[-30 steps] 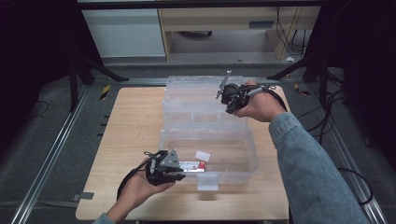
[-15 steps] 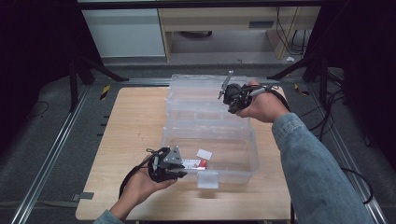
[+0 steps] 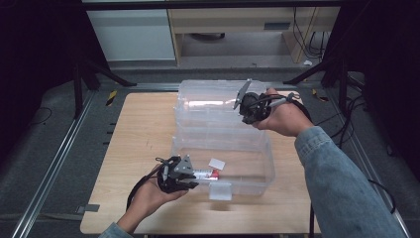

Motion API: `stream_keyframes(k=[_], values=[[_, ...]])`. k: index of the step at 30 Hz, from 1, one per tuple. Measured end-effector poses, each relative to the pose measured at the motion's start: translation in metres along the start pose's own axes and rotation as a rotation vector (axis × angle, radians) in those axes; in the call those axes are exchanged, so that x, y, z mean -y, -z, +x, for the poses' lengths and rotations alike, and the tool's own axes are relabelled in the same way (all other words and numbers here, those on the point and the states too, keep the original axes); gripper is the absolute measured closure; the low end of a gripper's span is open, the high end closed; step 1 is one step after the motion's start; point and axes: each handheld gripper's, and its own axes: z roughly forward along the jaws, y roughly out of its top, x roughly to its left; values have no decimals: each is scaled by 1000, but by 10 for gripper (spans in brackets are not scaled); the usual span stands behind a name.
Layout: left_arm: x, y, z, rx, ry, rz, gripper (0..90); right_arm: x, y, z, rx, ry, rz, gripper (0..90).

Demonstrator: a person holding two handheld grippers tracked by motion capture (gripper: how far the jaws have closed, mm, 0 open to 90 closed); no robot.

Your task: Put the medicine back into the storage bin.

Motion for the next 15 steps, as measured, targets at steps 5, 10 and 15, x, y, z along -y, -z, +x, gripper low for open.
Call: stream_keyframes(k=[5, 10, 15], values=[[0, 0, 0, -1, -1, -1, 735, 3, 5, 7, -1, 1, -19, 867], [-1, -1, 0, -3, -2, -1, 731, 7, 11, 16, -4, 6, -34, 870], [-1, -1, 0, -6, 2, 1, 728, 10, 14, 22, -1, 9, -48, 872]])
